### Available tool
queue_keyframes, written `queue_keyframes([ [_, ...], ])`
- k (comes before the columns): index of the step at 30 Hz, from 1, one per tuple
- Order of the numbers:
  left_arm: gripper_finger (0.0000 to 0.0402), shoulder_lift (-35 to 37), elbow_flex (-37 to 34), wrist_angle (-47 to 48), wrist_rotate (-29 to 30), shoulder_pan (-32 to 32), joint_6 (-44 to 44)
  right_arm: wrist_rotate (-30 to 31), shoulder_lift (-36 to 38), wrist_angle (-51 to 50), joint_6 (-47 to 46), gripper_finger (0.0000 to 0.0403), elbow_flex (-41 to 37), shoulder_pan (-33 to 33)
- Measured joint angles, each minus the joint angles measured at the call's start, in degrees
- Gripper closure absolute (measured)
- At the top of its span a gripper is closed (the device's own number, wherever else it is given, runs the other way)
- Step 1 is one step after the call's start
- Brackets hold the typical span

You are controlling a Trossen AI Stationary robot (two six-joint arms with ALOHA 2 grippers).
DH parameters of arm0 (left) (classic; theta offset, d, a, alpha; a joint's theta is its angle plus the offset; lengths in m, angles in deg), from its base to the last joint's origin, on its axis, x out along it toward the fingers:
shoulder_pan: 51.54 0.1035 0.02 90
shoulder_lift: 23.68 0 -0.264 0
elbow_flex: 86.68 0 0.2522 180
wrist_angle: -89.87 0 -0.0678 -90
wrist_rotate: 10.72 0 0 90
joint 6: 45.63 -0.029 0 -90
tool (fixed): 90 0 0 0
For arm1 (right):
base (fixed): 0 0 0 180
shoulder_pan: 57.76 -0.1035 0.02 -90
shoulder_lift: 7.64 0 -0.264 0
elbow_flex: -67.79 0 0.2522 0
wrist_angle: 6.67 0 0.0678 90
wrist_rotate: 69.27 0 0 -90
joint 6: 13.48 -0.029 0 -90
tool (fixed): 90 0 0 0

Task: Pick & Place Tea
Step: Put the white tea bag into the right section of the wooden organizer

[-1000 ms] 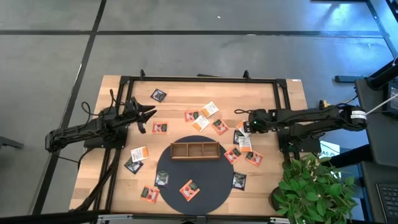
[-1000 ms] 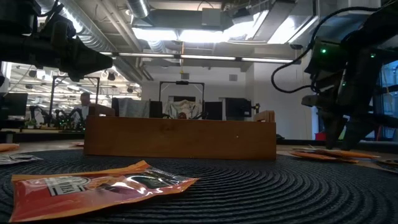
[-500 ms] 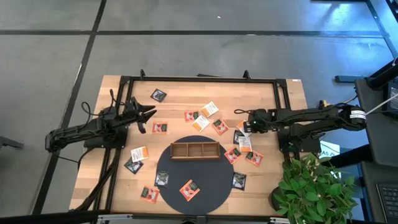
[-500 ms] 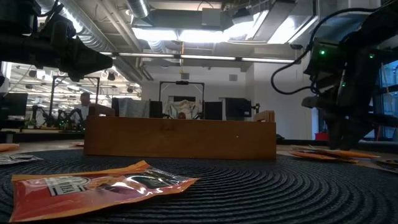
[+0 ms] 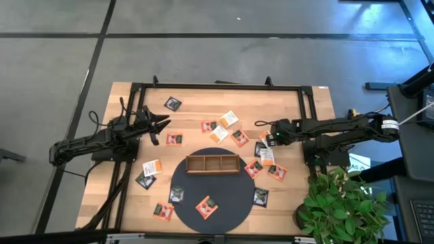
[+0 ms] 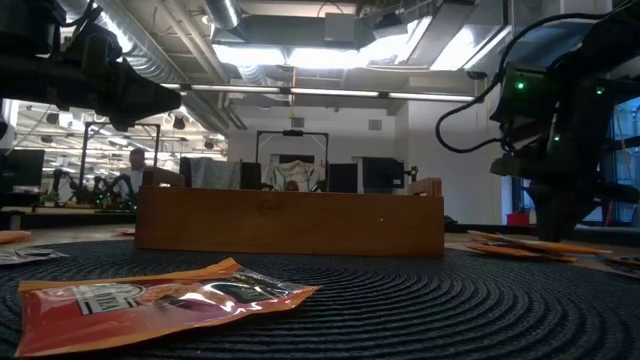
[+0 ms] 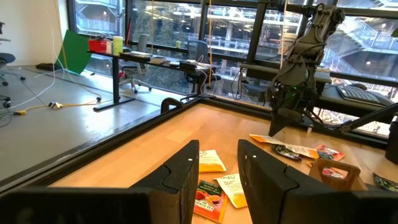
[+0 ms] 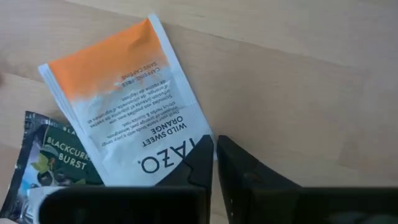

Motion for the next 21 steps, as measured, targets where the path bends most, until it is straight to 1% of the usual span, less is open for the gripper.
queue_keyframes([
  [1, 0.0295, 0.0, 0.0, -0.1, -0.3, 0.0, -0.1, 0.0, 0.0, 0.1, 0.3, 0.0375, 0.0, 0.0],
  [2, 0.0295, 0.0, 0.0, -0.7, -1.9, -0.1, -0.5, 0.0, 0.0, 0.2, 0.3, 0.0375, 0.0, 0.0],
  [5, 0.0302, -0.9, 0.0, -4.1, -10.3, -0.8, -2.7, 0.2, 0.0, 1.4, 0.7, 0.0376, 0.0, 0.0],
  [7, 0.0311, -2.1, 0.0, -7.6, -12.1, -1.6, -3.3, 0.7, 0.0, 2.4, 1.5, 0.0379, -0.1, 0.0],
  [8, 0.0317, -2.9, 0.0, -8.9, -12.0, -2.0, -3.4, 1.2, -0.1, 3.2, 2.3, 0.0380, -0.1, 0.0],
  [11, 0.0340, -6.3, 1.2, -8.5, -10.5, -2.6, -3.4, 2.7, -0.2, 6.1, 4.1, 0.0384, -0.3, -0.1],
  [14, 0.0373, -11.9, 2.6, -8.5, -7.7, -2.8, -3.4, 3.7, -0.4, 9.1, 5.6, 0.0385, -0.4, 0.0],
  [16, 0.0393, -16.6, 4.6, -8.5, -6.3, -2.8, -3.1, 3.9, -1.2, 11.4, 6.8, 0.0386, -0.3, 0.0],
  [21, 0.0399, -31.8, 11.9, -8.6, -2.0, -2.8, -2.4, 4.6, -5.8, 17.7, 9.6, 0.0386, 0.0, 0.0],
])
